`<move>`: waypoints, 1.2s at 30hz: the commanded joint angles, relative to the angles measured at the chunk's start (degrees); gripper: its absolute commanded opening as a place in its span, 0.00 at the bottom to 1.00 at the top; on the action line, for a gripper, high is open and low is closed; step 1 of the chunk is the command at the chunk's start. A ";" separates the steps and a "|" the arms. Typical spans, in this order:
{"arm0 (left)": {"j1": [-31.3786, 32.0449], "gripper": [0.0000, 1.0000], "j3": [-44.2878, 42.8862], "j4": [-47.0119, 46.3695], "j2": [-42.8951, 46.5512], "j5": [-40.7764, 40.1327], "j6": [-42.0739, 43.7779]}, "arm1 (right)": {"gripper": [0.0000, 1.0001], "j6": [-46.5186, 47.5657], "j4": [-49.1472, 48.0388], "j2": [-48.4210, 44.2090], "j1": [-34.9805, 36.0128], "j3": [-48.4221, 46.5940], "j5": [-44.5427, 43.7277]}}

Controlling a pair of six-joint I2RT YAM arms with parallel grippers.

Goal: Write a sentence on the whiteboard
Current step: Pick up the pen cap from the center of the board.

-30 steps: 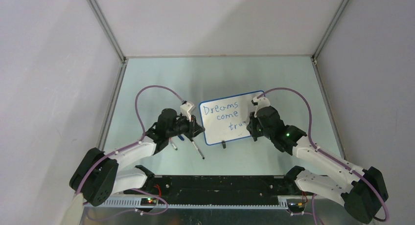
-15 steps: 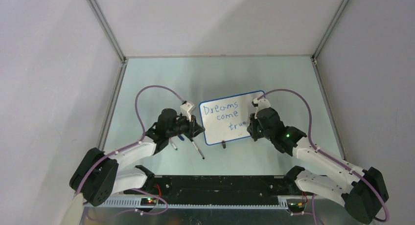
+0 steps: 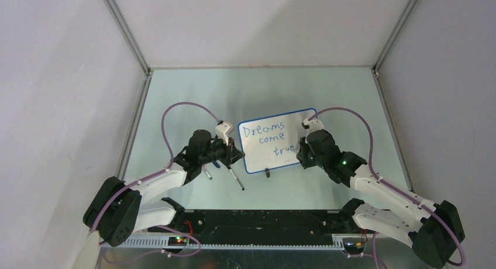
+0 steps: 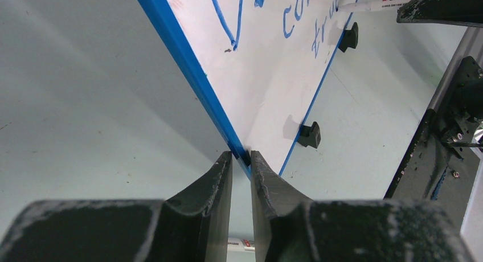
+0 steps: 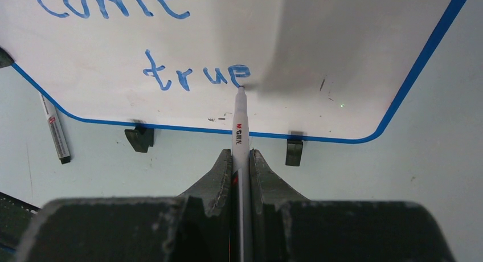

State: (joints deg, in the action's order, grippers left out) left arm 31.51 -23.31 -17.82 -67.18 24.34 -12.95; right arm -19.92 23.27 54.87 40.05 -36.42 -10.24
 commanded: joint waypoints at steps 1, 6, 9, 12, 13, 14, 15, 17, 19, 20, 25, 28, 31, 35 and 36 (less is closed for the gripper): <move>0.39 0.24 -1.47 -1.05 0.91 0.56 1.39 | 0.00 -0.53 0.89 -1.09 0.03 0.13 -1.52; 0.37 0.24 -1.47 -1.00 0.96 0.56 1.44 | 0.00 -0.46 0.82 -1.12 -0.22 0.13 -2.02; 0.42 0.24 -1.44 -1.00 0.94 0.57 1.44 | 0.00 -0.74 0.83 -1.27 -0.44 0.17 -2.76; 0.40 0.23 -1.39 -1.01 1.07 0.58 1.44 | 0.00 -0.79 0.51 -1.42 -0.81 0.07 -3.33; 0.40 0.23 -1.39 -1.01 1.12 0.56 1.44 | 0.00 -0.79 0.35 -1.47 -0.83 0.07 -3.27; 0.40 0.23 -1.41 -1.04 1.16 0.54 1.44 | 0.00 -0.76 0.15 -1.54 -0.96 0.10 -3.20; 0.40 0.23 -1.35 -1.04 1.19 0.54 1.48 | 0.00 -0.80 0.10 -1.64 -0.99 0.05 -3.07; 0.40 0.23 -1.32 -1.06 1.20 0.52 1.48 | 0.00 -0.71 0.11 -1.81 -1.04 -0.10 -3.14; 0.40 0.23 -1.30 -1.06 1.32 0.48 1.49 | 0.00 -0.66 0.40 -2.14 -1.09 -0.25 -3.19; 0.40 0.24 -1.30 -1.03 1.33 0.48 1.43 | 0.00 -0.61 0.43 -2.49 -1.04 -0.34 -3.15; 0.40 0.24 -0.99 -1.11 1.86 0.26 1.43 | 0.00 -0.57 1.12 -5.85 -1.08 -0.39 -2.22; 0.39 0.26 -0.55 -1.14 2.78 -0.28 1.46 | 0.00 -0.58 1.93 -9.22 -1.03 -0.40 -2.72; 0.39 0.29 0.27 -1.07 4.61 -1.62 1.57 | 0.00 -0.76 2.41 -11.20 -1.07 -0.27 -3.75; 0.38 0.32 1.50 -0.26 7.94 -4.46 1.85 | 0.00 -0.97 1.47 -13.71 -1.09 0.84 -2.74; 0.37 0.33 1.77 -0.05 9.23 -5.99 1.86 | 0.00 -1.08 1.26 -14.03 -1.04 1.01 -2.37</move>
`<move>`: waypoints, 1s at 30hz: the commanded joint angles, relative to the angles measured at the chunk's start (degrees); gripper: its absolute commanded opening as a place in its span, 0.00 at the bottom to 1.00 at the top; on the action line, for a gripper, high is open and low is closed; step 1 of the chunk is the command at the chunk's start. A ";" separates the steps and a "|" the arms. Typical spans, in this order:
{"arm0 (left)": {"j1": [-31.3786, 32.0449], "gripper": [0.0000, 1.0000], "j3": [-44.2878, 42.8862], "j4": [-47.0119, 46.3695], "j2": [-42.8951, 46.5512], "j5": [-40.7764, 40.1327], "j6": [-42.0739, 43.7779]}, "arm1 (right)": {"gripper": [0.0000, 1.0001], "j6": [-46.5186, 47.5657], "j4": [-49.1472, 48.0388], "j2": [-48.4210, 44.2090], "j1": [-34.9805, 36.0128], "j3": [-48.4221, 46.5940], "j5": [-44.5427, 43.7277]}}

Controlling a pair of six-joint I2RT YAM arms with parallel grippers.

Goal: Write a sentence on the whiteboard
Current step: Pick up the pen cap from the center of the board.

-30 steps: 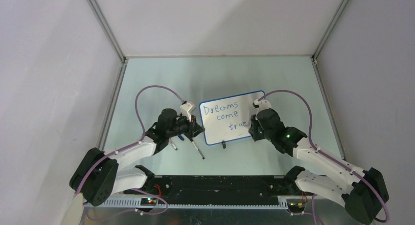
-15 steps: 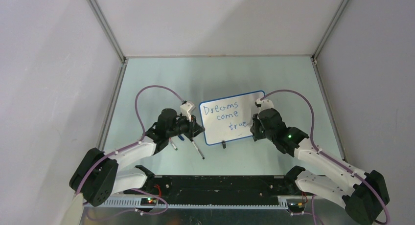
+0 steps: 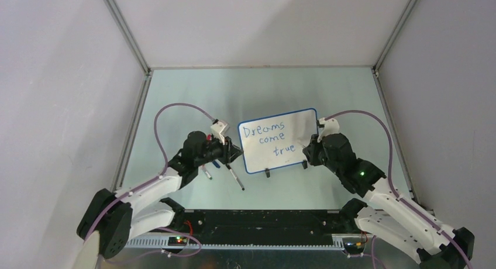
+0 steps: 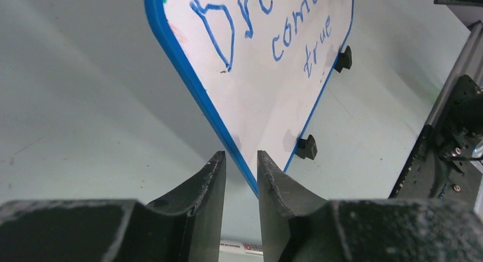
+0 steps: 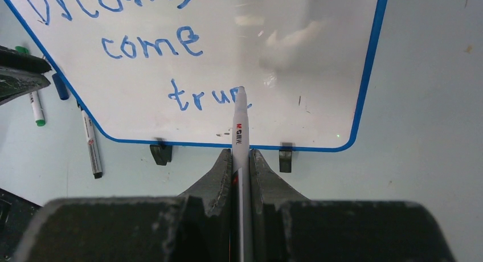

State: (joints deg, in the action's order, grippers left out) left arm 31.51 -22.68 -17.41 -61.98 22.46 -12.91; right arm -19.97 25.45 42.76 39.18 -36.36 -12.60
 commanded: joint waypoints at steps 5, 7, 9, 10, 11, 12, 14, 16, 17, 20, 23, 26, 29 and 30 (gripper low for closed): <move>0.33 0.45 2.85 2.34 9.36 -12.68 1.10 | 0.00 -1.41 -1.47 -6.47 -0.12 2.49 0.73; 0.25 0.71 3.71 2.36 11.90 -17.84 -1.26 | 0.00 -1.72 -1.33 -8.46 -0.15 2.74 0.57; 0.22 0.88 5.18 1.58 15.76 -23.92 -4.53 | 0.00 -1.89 -1.05 -10.00 -0.12 2.78 0.20; 0.22 0.96 6.57 1.41 16.94 -26.36 -6.77 | 0.00 -1.95 -0.96 -10.82 -0.21 2.78 0.25; 0.16 0.98 7.46 1.13 19.47 -27.00 -8.14 | 0.00 -2.10 -0.90 -11.15 -0.18 2.78 0.22; 0.19 0.99 9.82 0.57 20.86 -28.60 -12.28 | 0.00 -2.19 -0.70 -11.72 -0.21 2.78 0.26; 0.18 0.99 14.33 -2.85 25.50 -32.81 -20.03 | 0.00 -2.49 -0.23 -12.39 -0.17 2.83 0.24; 0.13 0.99 15.78 -2.40 29.65 -35.03 -23.45 | 0.00 -3.03 0.20 -12.96 -0.16 2.79 0.16; 0.18 0.97 15.36 -0.67 31.46 -36.04 -23.95 | 0.00 -3.13 0.38 -13.19 -0.18 2.79 0.22; 0.22 0.92 9.87 12.13 31.35 -38.34 -27.90 | 0.00 -3.32 0.57 -14.18 -0.16 2.78 0.47; 0.30 0.94 5.57 22.06 26.91 -40.96 -36.35 | 0.00 -3.49 0.62 -14.90 -0.23 2.83 0.74; 0.35 0.88 -0.55 34.55 21.44 -44.42 -43.53 | 0.00 -3.64 0.57 -15.09 -0.17 2.84 0.43; 0.35 0.81 -6.99 43.77 17.05 -47.33 -50.31 | 0.00 -3.54 0.50 -15.19 -0.16 2.79 0.59; 0.39 0.80 -7.89 47.22 15.19 -47.55 -51.35 | 0.00 -3.47 0.53 -15.26 -0.18 2.79 0.59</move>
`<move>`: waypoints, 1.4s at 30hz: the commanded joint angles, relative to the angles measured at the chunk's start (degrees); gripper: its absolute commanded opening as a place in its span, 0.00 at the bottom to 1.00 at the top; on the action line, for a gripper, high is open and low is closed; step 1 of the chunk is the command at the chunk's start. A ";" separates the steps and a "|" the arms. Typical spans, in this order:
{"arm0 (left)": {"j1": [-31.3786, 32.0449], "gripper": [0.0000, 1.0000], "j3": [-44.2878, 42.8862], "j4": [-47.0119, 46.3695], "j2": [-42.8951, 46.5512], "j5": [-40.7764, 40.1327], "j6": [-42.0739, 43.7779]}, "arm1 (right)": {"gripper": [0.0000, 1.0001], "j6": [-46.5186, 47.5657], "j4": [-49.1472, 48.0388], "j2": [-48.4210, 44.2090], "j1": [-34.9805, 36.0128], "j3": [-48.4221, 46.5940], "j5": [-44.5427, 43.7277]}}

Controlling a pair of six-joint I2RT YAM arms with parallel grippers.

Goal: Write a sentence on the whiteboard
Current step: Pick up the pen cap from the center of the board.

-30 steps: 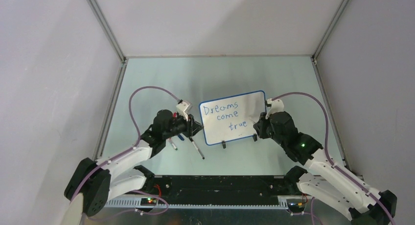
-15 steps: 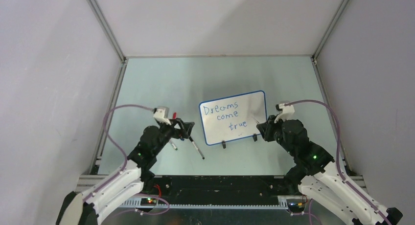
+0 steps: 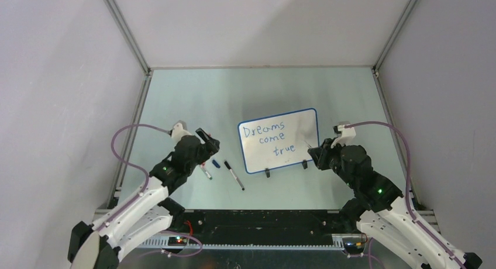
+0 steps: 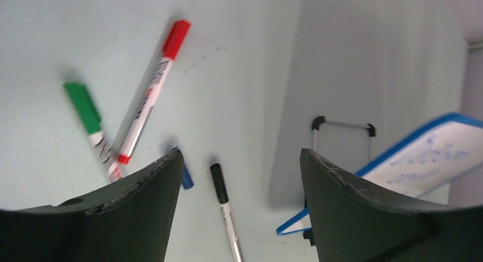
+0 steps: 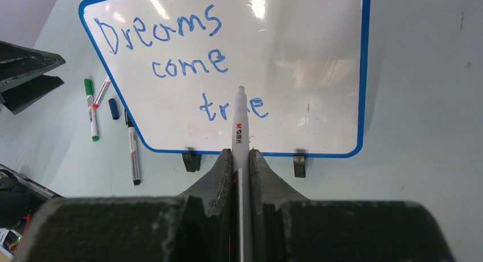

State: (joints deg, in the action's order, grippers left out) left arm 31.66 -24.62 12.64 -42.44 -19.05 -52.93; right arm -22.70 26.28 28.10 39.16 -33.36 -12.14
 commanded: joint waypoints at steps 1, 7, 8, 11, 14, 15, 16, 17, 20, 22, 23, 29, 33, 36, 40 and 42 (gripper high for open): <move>0.24 0.80 -7.32 18.30 -5.13 -5.98 -13.10 | 0.00 -0.71 -0.21 -0.81 -0.19 -0.21 0.12; 0.33 0.75 -9.20 21.78 -10.76 -5.14 -18.46 | 0.00 -0.51 0.30 -1.72 -0.18 -0.21 -0.40; 0.33 0.74 -9.60 23.03 -12.17 -6.09 -19.73 | 0.00 -0.51 0.38 -1.77 -0.19 -0.21 -0.53; 0.60 0.69 -11.19 24.40 -15.09 -5.72 -23.75 | 0.00 -0.50 -0.08 -1.77 -0.14 0.27 -0.72; 1.07 0.66 -13.37 25.75 -20.59 -4.86 -26.38 | 0.00 -0.59 -0.74 -1.42 -0.18 0.48 -0.73; 1.11 0.66 -14.45 27.08 -21.91 -4.82 -26.89 | 0.00 -0.53 -0.81 -1.40 -0.20 0.49 -0.76; 1.12 0.65 -14.95 27.34 -24.36 -4.43 -27.10 | 0.00 -0.51 -0.84 -1.38 -0.15 0.49 -0.73; 1.08 0.65 -15.62 26.71 -25.50 -3.94 -26.81 | 0.00 -0.51 -0.82 -1.42 -0.16 0.49 -0.75; 1.14 0.63 -16.28 24.97 -30.46 -1.24 -26.21 | 0.00 -0.43 -0.55 -1.55 -0.21 0.56 -1.21; 1.28 0.62 -17.47 25.15 -32.78 -0.87 -26.66 | 0.00 -0.33 -0.58 -1.55 -0.17 0.62 -1.25; 1.29 0.61 -17.87 25.55 -34.16 -1.05 -26.95 | 0.00 -0.33 -0.61 -1.55 -0.14 0.65 -1.29; 1.27 0.58 -20.88 27.07 -37.94 -1.19 -28.30 | 0.00 -0.39 -1.10 -1.40 -0.18 1.03 -1.22; 1.22 0.50 -22.42 27.86 -40.49 -1.08 -29.47 | 0.00 -0.42 -1.07 -1.34 -0.18 1.11 -1.14; 1.28 0.46 -22.44 28.84 -42.09 -1.22 -30.85 | 0.00 -0.42 -0.78 -1.69 -0.16 1.11 -1.41; 1.25 0.41 -21.29 27.89 -43.34 -0.16 -32.89 | 0.00 -0.41 -0.72 -2.26 -0.18 1.11 -1.45; 1.24 0.33 -21.39 28.21 -44.48 0.27 -33.53 | 0.00 -0.42 -0.85 -2.34 -0.18 1.11 -1.38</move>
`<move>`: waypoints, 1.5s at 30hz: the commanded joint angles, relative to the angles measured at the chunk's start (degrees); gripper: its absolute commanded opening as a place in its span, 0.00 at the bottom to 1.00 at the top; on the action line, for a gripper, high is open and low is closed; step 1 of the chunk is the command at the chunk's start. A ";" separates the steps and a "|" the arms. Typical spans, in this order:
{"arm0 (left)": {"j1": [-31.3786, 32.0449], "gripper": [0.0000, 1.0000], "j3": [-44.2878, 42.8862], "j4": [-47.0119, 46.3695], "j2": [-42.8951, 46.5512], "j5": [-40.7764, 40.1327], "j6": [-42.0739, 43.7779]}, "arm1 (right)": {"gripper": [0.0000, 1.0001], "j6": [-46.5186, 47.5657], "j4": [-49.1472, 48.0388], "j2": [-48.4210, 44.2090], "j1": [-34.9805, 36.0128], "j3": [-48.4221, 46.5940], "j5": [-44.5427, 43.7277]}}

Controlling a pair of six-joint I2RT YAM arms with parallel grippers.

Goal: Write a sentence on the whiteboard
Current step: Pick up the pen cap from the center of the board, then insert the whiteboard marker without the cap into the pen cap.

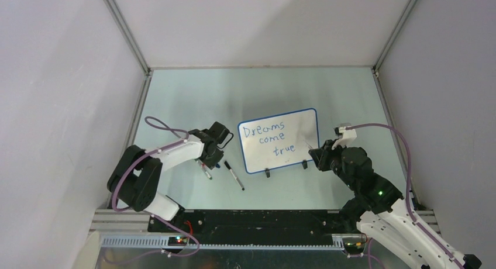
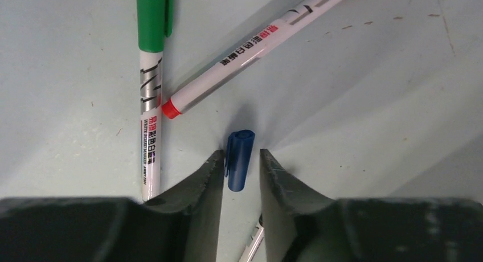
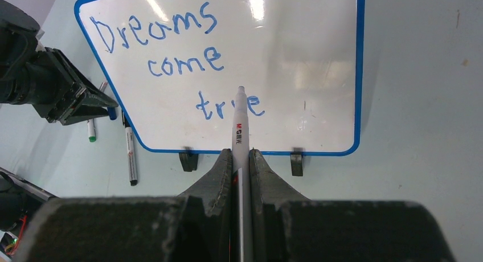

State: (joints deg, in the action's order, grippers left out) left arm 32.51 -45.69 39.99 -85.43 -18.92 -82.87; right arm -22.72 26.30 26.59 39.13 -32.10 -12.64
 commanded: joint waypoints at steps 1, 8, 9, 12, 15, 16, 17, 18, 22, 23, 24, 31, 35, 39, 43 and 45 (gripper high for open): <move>0.42 0.26 -0.53 1.16 -1.84 0.25 -3.89 | 0.00 -0.39 -0.89 -0.79 -0.18 -0.16 -0.84; 0.24 0.00 1.90 1.50 0.55 -0.30 -6.38 | 0.00 -0.85 -1.69 -3.02 -0.14 0.14 3.83; 0.26 0.00 2.22 2.51 2.77 -1.00 -6.45 | 0.00 -0.86 -2.17 -3.47 -0.16 0.46 6.27; 0.43 0.00 2.20 4.00 8.04 -1.21 -5.68 | 0.00 -0.61 -4.98 -3.97 0.01 0.99 10.53; 0.53 0.00 2.51 3.02 15.08 1.56 -4.30 | 0.00 -0.62 -7.62 -3.18 0.81 1.19 14.11; 0.53 0.00 2.75 2.34 16.42 2.33 -4.25 | 0.00 -0.76 -9.18 -2.61 1.18 1.30 14.65; 0.53 0.00 3.40 1.92 19.26 3.63 -4.37 | 0.00 -0.84 -10.99 -2.34 2.10 1.27 15.34; 0.62 0.00 3.63 1.51 20.53 4.07 -4.64 | 0.00 -0.95 -11.97 -1.67 2.75 1.25 15.49; 0.62 0.00 3.72 3.43 27.36 4.83 -7.87 | 0.00 -0.13 -17.98 1.35 10.75 1.21 11.52; 0.60 0.00 3.56 3.61 29.38 4.97 -8.55 | 0.00 0.18 -19.57 2.81 12.31 1.18 8.52; 0.61 0.00 3.63 3.56 30.38 5.17 -10.06 | 0.00 1.07 -20.65 3.75 15.39 1.17 7.02; 0.62 0.00 4.16 2.08 39.04 7.18 -14.77 | 0.00 6.65 -34.19 17.00 27.40 -0.39 -3.62; 0.62 0.00 3.95 2.18 41.32 7.73 -15.84 | 0.00 9.86 -37.54 23.68 31.03 -3.41 -6.39; 0.62 0.00 4.51 0.74 41.88 9.84 -16.39 | 0.00 10.95 -39.09 29.52 32.87 -5.93 -8.27; 0.58 0.00 5.63 -1.35 41.70 13.98 -17.14 | 0.00 12.24 -41.21 34.05 33.73 -8.26 -8.48; 0.61 0.00 6.19 -2.31 41.55 15.17 -17.41 | 0.00 13.14 -41.70 36.25 34.24 -9.76 -8.60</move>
State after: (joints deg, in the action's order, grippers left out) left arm 32.88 -40.58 40.62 -44.07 -7.77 -98.10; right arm -12.58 -9.93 59.90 72.27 -37.26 -18.81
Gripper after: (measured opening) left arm 0.026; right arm 0.145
